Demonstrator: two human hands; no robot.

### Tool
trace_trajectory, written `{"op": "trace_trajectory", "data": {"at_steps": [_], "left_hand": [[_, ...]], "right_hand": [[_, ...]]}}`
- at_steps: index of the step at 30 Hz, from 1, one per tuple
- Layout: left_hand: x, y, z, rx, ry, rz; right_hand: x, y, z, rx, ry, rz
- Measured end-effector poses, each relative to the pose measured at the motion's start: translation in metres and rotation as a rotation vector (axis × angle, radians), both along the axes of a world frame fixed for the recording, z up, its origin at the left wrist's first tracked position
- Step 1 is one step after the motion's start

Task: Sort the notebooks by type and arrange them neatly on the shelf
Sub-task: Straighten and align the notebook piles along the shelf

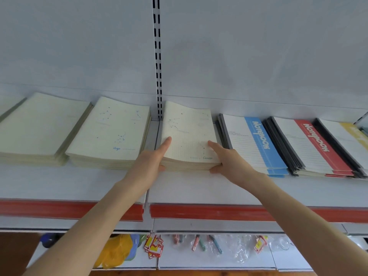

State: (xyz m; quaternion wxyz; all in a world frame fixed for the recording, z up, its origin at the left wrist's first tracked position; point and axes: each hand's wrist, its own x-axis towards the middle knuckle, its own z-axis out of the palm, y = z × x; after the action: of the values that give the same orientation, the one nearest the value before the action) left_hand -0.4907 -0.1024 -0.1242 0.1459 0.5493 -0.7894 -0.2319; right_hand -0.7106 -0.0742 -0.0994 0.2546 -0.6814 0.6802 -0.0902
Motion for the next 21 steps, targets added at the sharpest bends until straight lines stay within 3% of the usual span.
{"op": "trace_trajectory", "data": {"at_steps": [13,21], "left_hand": [[0.0017,-0.0046,-0.0067,-0.011,0.177,0.041],[0.0024,0.0016,0.0007,0.035,0.013,-0.008]], "right_hand": [[-0.0011,0.0,-0.0013,-0.053,-0.11,-0.081],[0.0027,0.0021,0.0003,0.025,-0.018,-0.015]]}}
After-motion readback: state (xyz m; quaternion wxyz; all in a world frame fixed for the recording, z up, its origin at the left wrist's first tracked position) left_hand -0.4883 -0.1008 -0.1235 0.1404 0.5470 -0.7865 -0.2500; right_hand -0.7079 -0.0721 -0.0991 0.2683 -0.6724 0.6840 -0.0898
